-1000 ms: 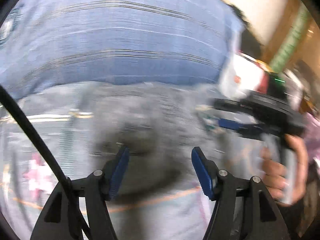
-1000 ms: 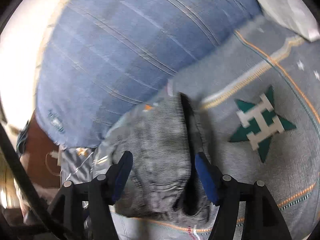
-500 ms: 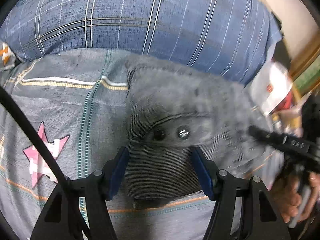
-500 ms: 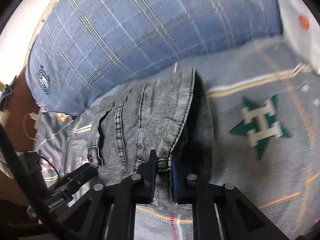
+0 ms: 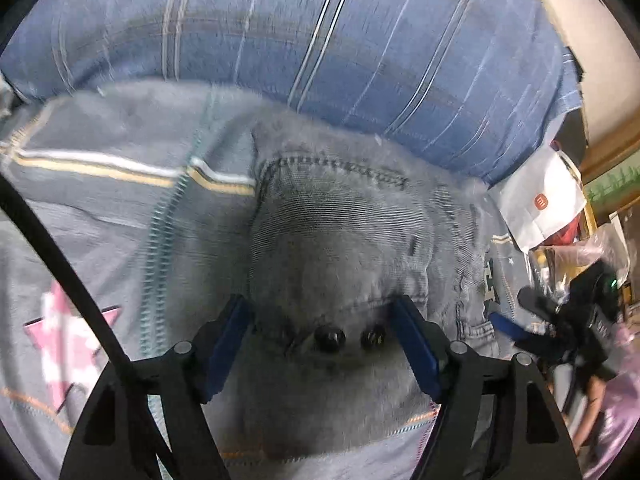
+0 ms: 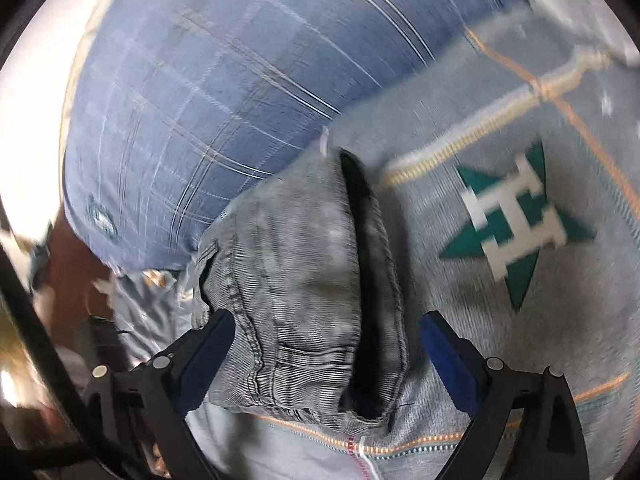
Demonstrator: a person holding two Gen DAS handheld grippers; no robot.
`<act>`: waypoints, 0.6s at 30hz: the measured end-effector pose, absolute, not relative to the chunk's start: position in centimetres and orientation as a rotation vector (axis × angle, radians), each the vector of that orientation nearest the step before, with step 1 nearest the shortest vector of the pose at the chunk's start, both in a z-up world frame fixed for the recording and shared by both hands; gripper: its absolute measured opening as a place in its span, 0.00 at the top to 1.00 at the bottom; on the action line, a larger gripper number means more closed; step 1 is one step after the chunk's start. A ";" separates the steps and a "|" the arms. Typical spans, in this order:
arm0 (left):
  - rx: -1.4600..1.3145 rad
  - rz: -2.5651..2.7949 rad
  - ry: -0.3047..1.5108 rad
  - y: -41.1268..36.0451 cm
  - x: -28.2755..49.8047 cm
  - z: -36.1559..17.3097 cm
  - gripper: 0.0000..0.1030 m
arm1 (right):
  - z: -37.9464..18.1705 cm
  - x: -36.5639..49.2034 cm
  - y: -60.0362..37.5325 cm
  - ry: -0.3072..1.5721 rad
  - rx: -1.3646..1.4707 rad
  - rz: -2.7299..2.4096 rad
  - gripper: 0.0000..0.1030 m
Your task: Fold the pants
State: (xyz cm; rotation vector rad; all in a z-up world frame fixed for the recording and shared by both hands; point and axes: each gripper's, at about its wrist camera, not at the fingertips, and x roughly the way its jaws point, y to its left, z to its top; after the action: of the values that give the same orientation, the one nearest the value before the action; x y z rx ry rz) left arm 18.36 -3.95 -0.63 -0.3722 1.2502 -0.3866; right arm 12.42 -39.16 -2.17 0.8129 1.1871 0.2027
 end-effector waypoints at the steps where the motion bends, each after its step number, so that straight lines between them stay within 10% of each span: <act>1: -0.406 -0.388 1.270 -3.8 19.0 -1.2 0.27 | -2.7 12.2 -39.5 1.192 0.847 0.192 0.17; 5: -0.522 -0.407 1.295 -2.9 20.2 -2.1 0.28 | -4.2 12.8 -37.5 1.248 0.889 0.240 0.52; 16: -0.622 -0.376 1.357 -2.7 20.8 -4.3 0.29 | -7.0 13.4 -35.9 1.297 0.896 0.243 0.48; 18: -0.648 -0.382 1.336 -2.5 20.5 -4.3 0.53 | -6.8 13.9 -35.1 1.289 0.860 0.244 0.62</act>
State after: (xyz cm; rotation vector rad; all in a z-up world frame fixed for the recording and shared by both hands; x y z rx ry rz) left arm 20.51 -2.50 -4.26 -0.6478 1.3355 -0.3822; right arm 13.90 -35.07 -6.84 0.8600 1.2895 0.2444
